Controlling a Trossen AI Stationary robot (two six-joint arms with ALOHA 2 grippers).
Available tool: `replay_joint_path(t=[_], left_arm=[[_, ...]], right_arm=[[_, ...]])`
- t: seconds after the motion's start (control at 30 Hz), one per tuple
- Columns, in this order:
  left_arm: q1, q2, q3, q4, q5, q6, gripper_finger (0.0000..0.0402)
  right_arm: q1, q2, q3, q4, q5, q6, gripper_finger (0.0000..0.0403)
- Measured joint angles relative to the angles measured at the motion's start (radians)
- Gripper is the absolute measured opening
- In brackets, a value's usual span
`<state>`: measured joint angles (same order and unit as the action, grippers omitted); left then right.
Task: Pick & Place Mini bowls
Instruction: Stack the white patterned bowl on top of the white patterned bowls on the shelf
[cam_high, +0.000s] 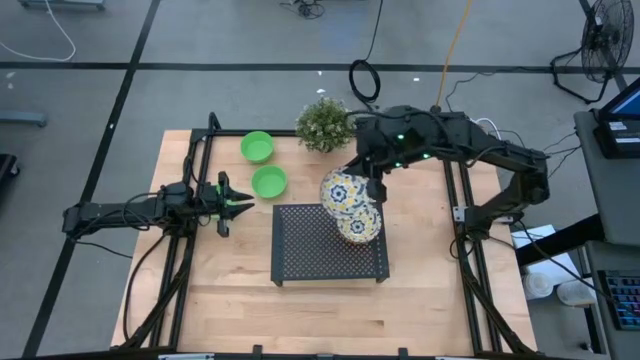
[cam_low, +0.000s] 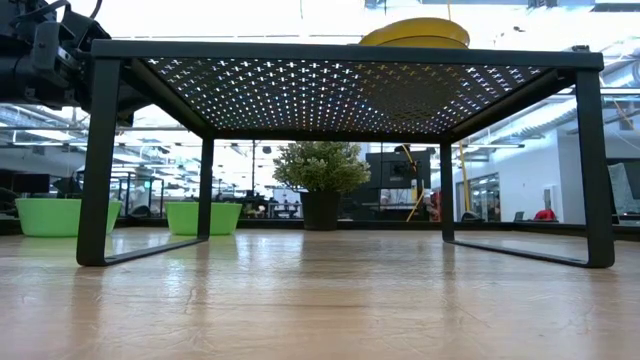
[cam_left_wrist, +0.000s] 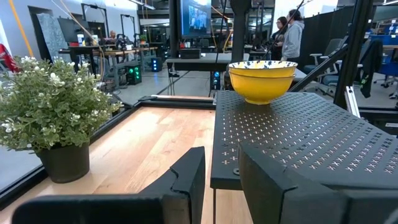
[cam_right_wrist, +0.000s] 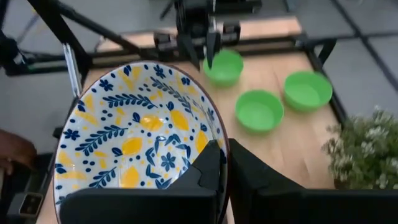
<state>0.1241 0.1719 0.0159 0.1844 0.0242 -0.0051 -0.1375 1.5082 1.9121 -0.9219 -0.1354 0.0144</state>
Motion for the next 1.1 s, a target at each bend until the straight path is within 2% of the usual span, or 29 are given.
replay_joint_path(t=[0.3, 0.6, 0.8, 0.9, 1.1], left_arm=[[0.000, 0.000, 0.000, 0.000, 0.000, 0.000, 0.0099], [0.000, 0.000, 0.000, 0.000, 0.000, 0.000, 0.0099], [0.000, 0.000, 0.000, 0.000, 0.000, 0.000, 0.0099], [0.000, 0.000, 0.000, 0.000, 0.000, 0.000, 0.0099], [0.000, 0.000, 0.000, 0.000, 0.000, 0.000, 0.0099]], right_arm=[[0.001, 0.067, 0.041, -0.171, 0.002, -0.021, 0.0004], [0.000, 0.069, 0.036, -0.229, -0.005, -0.063, 0.0004], [0.000, 0.079, 0.034, -0.326, -0.142, -0.153, 0.0004], [0.000, 0.074, 0.018, -0.314, -0.197, -0.159, 0.0004], [-0.012, 0.078, -0.034, -0.314, -0.233, -0.184, 0.0004]])
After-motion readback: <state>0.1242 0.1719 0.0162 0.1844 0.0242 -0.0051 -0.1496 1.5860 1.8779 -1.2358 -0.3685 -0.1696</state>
